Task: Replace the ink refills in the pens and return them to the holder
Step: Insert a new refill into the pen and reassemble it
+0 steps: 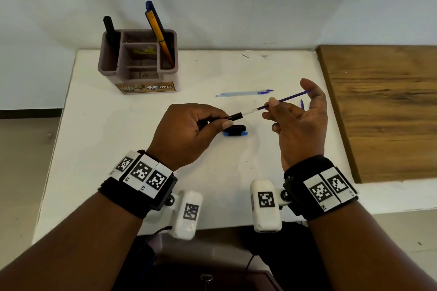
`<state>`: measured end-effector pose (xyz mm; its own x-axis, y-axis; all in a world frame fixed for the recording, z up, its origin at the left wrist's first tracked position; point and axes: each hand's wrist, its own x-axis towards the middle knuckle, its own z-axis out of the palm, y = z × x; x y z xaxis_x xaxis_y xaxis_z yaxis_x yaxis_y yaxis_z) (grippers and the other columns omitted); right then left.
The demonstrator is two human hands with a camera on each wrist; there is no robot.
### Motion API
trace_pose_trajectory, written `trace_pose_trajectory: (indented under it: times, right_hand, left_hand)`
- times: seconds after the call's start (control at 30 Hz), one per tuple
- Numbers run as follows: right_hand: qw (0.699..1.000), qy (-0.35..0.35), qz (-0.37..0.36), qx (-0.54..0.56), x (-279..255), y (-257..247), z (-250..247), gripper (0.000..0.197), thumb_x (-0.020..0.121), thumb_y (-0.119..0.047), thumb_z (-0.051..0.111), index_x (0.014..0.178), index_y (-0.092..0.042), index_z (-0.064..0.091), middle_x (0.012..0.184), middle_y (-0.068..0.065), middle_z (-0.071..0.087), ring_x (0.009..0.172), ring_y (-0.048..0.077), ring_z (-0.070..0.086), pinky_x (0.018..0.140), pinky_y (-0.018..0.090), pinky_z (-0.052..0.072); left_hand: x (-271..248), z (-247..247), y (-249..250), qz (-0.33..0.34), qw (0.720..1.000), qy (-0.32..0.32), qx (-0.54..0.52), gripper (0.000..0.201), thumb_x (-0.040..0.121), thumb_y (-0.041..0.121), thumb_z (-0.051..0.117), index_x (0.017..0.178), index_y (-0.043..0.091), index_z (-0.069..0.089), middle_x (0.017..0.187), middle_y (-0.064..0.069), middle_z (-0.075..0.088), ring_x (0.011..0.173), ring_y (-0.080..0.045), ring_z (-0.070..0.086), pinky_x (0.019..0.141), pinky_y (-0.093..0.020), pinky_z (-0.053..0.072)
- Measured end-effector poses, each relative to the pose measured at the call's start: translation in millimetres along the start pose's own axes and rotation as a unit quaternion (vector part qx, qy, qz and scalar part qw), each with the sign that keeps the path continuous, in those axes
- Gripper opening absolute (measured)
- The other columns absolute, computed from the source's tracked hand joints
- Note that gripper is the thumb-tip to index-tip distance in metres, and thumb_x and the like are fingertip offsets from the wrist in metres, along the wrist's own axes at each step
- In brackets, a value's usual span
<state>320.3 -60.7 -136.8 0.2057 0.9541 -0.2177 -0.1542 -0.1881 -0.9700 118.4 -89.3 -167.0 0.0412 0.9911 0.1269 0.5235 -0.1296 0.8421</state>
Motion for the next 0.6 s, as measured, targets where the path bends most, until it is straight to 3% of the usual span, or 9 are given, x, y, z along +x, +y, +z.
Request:
trace_pose_trajectory:
  times: [0.13,0.23,0.4,0.6]
  right_hand:
    - [1.0,0.0,-0.006,-0.006,1,1,-1,0.059,0.089,-0.009,0.073,0.136,-0.024,0.042,0.08,0.008,0.076,0.073,0.02,0.071,0.063,0.025,0.046]
    - [1.0,0.001,-0.008,-0.018,2,3,-1,0.057,0.088,-0.009,0.074,0.134,-0.023,0.043,0.079,0.008,0.076,0.073,0.02,0.072,0.069,0.026,0.048]
    - [0.997,-0.004,-0.012,-0.081,0,8,3,0.018,0.097,-0.016,0.063,0.114,-0.013,0.066,0.082,0.008,0.076,0.075,0.018,0.074,0.062,0.018,0.049]
    - [0.987,-0.064,-0.027,-0.146,-4,18,7,0.018,0.1,-0.018,0.058,0.104,-0.012,0.075,0.088,0.0,0.075,0.071,0.001,0.068,0.06,0.011,0.046]
  left_hand:
    - [0,0,-1,-0.004,1.0,-0.004,-0.001,0.014,0.091,0.036,0.072,0.097,0.026,0.079,0.084,0.013,0.075,0.077,-0.011,0.068,0.069,-0.035,0.053]
    - [0,0,-1,-0.001,1.0,-0.005,0.0,0.014,0.091,0.036,0.072,0.097,0.026,0.079,0.083,0.014,0.075,0.076,-0.011,0.068,0.068,-0.033,0.052]
    - [1,2,-2,0.0,1.0,-0.008,0.002,0.013,0.09,0.035,0.072,0.096,0.026,0.079,0.085,0.015,0.075,0.078,-0.009,0.067,0.069,-0.03,0.051]
    - [1,1,-1,0.004,1.0,-0.004,-0.003,0.012,0.089,0.034,0.073,0.095,0.025,0.079,0.084,0.014,0.075,0.076,-0.012,0.068,0.068,-0.03,0.051]
